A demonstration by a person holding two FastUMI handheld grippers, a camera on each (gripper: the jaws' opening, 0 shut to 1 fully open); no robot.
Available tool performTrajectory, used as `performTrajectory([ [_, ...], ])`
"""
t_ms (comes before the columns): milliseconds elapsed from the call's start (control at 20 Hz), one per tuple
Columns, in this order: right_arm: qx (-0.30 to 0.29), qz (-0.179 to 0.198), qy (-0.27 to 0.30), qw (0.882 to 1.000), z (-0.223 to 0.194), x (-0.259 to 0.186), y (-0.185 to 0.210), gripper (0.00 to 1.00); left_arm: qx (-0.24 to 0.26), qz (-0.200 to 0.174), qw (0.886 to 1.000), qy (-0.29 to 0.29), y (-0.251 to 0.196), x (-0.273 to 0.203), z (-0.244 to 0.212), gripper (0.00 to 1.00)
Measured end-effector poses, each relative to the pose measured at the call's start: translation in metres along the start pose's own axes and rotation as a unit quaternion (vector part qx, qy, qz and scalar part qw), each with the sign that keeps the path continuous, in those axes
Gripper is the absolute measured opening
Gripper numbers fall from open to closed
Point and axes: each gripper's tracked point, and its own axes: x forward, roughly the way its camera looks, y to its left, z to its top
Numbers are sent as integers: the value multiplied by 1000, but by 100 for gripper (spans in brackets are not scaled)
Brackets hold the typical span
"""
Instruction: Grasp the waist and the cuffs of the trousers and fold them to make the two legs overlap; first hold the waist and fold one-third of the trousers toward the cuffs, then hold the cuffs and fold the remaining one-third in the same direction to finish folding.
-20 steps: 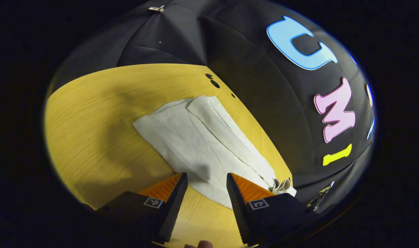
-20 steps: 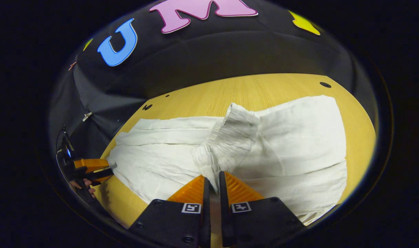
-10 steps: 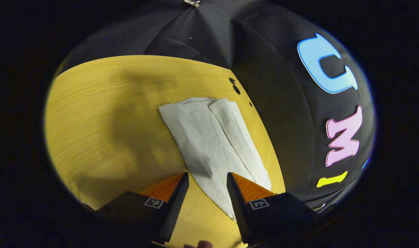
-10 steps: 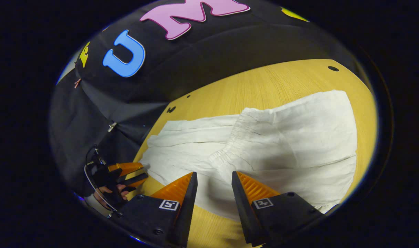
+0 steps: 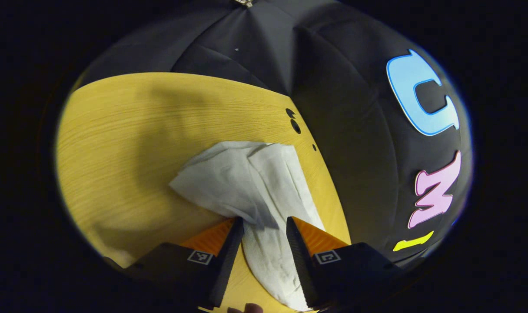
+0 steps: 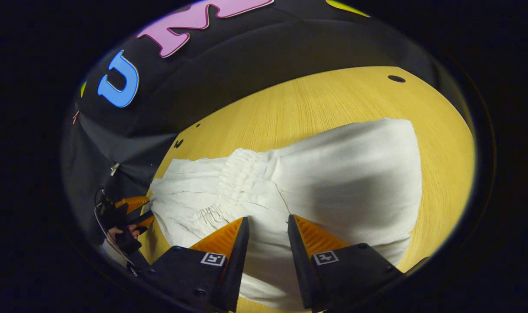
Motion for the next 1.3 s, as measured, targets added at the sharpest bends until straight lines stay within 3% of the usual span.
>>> performTrajectory([
  [50,-12,6,0,1000,-2,0,1,48,-13,-7,1000,0,-7,9,5,70],
  [100,-21,11,2,1000,-4,0,1,58,-20,-11,1000,0,-11,22,6,70],
  [200,-24,14,4,1000,-6,-4,3,58,-31,-2,1000,2,-12,41,8,64],
  [250,-25,13,4,1000,-6,-4,3,58,-32,6,999,11,-9,48,7,49],
  [350,-25,14,3,1000,-6,-5,2,58,-34,-15,999,22,-18,50,1,15],
  [400,-25,15,3,1000,-6,-5,2,58,-29,-22,999,20,-17,54,3,14],
  [450,-24,17,3,1000,-6,-4,1,58,-24,-26,999,21,-18,50,3,6],
  [850,-41,70,59,995,-14,-8,1,58,-64,-63,996,-15,-8,-10,0,6],
  [950,-38,75,52,995,-10,-6,2,58,-66,-108,991,-34,-23,-33,1,6],
  [1000,-34,77,43,996,-12,-5,3,48,-52,-127,990,-37,-34,-42,-4,6],
  [1050,-30,76,35,996,-11,-6,3,58,-33,-138,989,-34,-46,-48,-9,6],
  [1150,-17,71,12,997,-6,-12,4,59,-1,-187,982,-32,-85,-62,-17,6],
  [1200,-10,67,-3,998,0,-18,3,48,8,-212,977,-30,-109,-69,-21,6],
  [1250,-1,64,-19,998,7,-25,2,63,25,-230,972,-28,-130,-75,-28,5],
  [1300,9,62,-37,997,13,-32,1,63,53,-241,969,-26,-148,-81,-36,6],
])
